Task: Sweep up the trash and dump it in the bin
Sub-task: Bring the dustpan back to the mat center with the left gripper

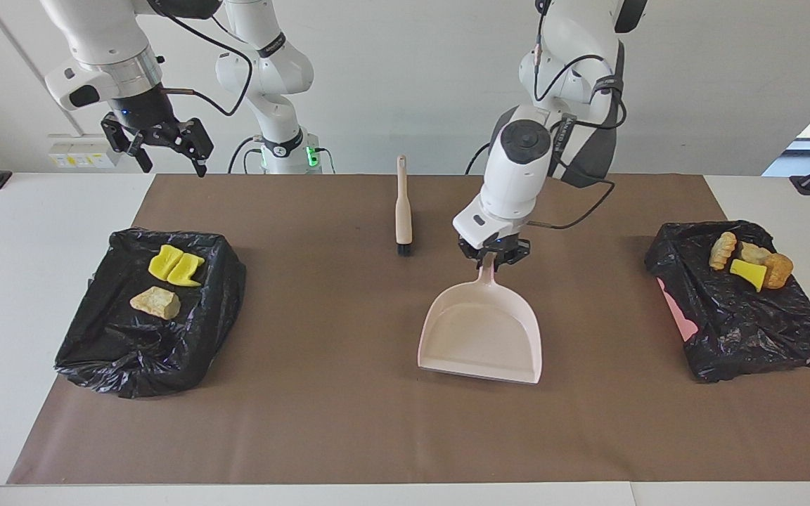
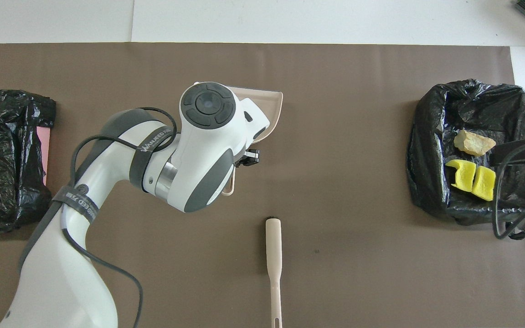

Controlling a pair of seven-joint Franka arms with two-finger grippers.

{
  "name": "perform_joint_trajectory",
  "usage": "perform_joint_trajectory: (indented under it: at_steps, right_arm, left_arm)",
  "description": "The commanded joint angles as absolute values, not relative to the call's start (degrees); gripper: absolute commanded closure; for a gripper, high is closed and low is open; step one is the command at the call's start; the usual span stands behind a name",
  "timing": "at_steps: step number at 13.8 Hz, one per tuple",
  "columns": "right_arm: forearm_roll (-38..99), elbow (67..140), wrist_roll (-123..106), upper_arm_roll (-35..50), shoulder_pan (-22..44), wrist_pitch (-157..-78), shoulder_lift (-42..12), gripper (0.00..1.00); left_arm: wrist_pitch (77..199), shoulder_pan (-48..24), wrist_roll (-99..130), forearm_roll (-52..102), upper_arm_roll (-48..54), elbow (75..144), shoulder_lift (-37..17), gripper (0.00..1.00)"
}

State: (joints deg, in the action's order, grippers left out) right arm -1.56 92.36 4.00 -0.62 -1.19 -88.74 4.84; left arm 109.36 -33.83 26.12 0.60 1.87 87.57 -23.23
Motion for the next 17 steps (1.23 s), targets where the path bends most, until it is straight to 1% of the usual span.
perform_joint_trajectory:
  at_steps: [1, 3, 4, 9, 10, 11, 12, 13, 15, 17]
  right_arm:
    - [-1.6, 93.2, 3.1, -0.8, -2.0, -89.5, 5.4, 0.00]
    - [-1.8, 93.2, 3.2, -1.1, -2.1, -89.4, 5.4, 0.00]
    - [-1.9, 93.2, 3.2, -1.3, -2.0, -89.4, 5.4, 0.00]
    - [-2.4, 93.2, 3.2, -4.1, 0.3, -89.4, 5.4, 0.00]
    - [-2.5, 93.2, 3.2, -6.0, 2.8, -89.4, 5.3, 0.00]
    - [-3.3, 93.2, 3.2, -9.3, 5.9, -89.4, 5.4, 0.00]
    - [-3.5, 93.1, 3.1, -10.4, 6.8, -89.4, 5.4, 0.00]
    - [-3.0, 93.1, 3.0, -10.4, 5.7, -89.5, 5.4, 0.00]
    - [-2.5, 93.1, 3.0, -10.4, 4.8, -89.5, 5.4, 0.00]
    - [-2.5, 93.1, 3.0, -10.0, 4.0, -89.4, 5.4, 0.00]
  left_arm:
    - [110.7, -37.7, 31.3, 1.4, 0.5, 80.2, -30.0, 1.00]
    - [110.5, -38.8, 34.2, 1.5, 0.5, 72.5, -36.7, 1.00]
    - [111.2, -39.1, 35.3, 1.5, 0.6, 71.6, -38.0, 1.00]
    - [115.6, -38.8, 34.9, 4.0, 0.7, 74.3, -38.1, 1.00]
    - [116.1, -39.0, 34.9, 4.0, 0.7, 74.4, -37.9, 1.00]
    - [115.4, -39.1, 34.9, 4.0, 0.7, 74.4, -37.7, 0.97]
    - [115.7, -39.2, 34.9, 4.0, 0.7, 74.4, -37.7, 0.52]
    - [115.3, -39.3, 35.0, 4.0, 0.6, 74.5, -37.6, 0.01]
    - [115.0, -38.9, 34.8, 3.5, 0.6, 75.1, -36.0, 0.00]
    - [114.9, -38.4, 32.5, 3.5, 0.1, 80.6, -29.3, 0.00]
